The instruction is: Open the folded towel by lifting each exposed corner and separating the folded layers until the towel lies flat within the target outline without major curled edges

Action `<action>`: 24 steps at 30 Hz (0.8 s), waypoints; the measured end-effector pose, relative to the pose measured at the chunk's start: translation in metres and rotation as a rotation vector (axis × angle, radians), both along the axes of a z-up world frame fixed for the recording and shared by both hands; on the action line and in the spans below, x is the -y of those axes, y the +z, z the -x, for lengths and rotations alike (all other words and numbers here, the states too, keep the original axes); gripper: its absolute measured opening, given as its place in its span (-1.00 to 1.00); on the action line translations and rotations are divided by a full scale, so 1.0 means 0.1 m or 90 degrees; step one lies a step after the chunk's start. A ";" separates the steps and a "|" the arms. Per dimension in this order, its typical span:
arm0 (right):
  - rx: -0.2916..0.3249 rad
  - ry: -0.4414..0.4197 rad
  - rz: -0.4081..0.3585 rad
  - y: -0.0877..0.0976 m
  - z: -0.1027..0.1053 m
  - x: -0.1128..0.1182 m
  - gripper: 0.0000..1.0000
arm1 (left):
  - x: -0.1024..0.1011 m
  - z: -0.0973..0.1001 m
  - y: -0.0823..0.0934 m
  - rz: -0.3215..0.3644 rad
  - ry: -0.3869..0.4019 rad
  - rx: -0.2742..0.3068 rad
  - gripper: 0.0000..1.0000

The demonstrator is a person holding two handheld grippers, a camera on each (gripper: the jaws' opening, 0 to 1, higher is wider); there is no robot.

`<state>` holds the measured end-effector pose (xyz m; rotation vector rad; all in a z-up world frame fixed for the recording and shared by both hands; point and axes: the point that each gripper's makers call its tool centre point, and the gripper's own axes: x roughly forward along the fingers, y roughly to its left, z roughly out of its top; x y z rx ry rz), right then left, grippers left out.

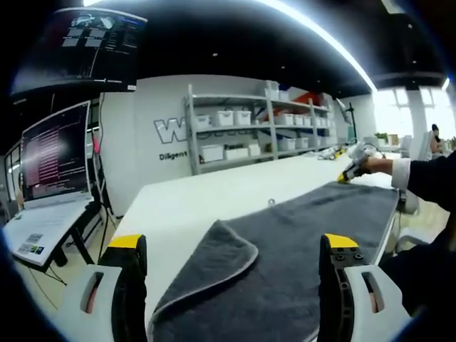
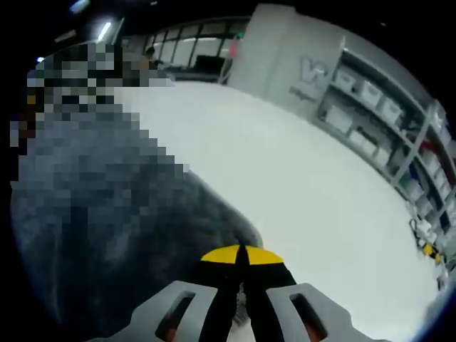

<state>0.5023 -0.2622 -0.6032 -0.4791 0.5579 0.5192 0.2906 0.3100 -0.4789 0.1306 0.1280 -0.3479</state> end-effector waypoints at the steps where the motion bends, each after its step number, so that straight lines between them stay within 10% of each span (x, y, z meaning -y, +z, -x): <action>1: 0.001 -0.001 0.001 0.00 -0.02 0.01 -1.00 | 0.00 0.00 0.00 0.001 -0.001 0.000 0.98; 24: 0.037 -0.020 0.011 0.03 -0.24 0.07 -1.00 | 0.02 0.00 -0.01 0.006 -0.004 -0.002 0.98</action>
